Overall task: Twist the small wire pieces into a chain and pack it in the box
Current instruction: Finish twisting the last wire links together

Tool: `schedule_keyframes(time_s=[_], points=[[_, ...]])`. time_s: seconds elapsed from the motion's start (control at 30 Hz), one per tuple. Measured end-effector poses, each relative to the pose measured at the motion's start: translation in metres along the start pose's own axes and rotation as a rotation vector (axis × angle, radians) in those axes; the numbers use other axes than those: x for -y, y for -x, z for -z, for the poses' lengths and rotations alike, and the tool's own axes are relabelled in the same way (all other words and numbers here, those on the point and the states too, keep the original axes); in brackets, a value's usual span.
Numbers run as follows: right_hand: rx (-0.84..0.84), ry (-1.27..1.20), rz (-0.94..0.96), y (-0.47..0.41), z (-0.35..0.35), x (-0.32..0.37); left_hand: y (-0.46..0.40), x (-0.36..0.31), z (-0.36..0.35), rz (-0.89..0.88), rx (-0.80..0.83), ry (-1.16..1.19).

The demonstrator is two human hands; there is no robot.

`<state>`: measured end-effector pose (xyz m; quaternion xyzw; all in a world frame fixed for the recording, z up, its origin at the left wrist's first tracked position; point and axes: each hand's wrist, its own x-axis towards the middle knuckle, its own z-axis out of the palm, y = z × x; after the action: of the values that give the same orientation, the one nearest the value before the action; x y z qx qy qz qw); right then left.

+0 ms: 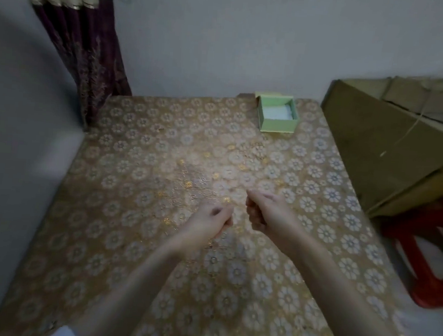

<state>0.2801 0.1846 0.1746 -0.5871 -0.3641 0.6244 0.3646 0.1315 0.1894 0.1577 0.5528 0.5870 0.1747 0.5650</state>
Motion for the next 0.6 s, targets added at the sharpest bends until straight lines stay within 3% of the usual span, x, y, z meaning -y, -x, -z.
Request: schedule_keyframes(time_s=[0.1, 0.2, 0.3, 0.6], points=[[-0.055, 0.015, -0.104, 0.030, 0.003, 0.007, 0.029, -0.021, 0.004, 0.013, 0.096, -0.146], [-0.124, 0.326, -0.117, 0.075, 0.004, 0.008, 0.067, -0.036, 0.001, 0.109, 0.136, -0.021], [-0.073, 0.559, -0.103, 0.123, 0.008, 0.005, 0.103, -0.042, -0.013, 0.180, 0.167, 0.024], [-0.218, 0.406, -0.050, 0.228, 0.057, -0.016, 0.181, -0.039, -0.074, 0.169, 0.147, 0.013]])
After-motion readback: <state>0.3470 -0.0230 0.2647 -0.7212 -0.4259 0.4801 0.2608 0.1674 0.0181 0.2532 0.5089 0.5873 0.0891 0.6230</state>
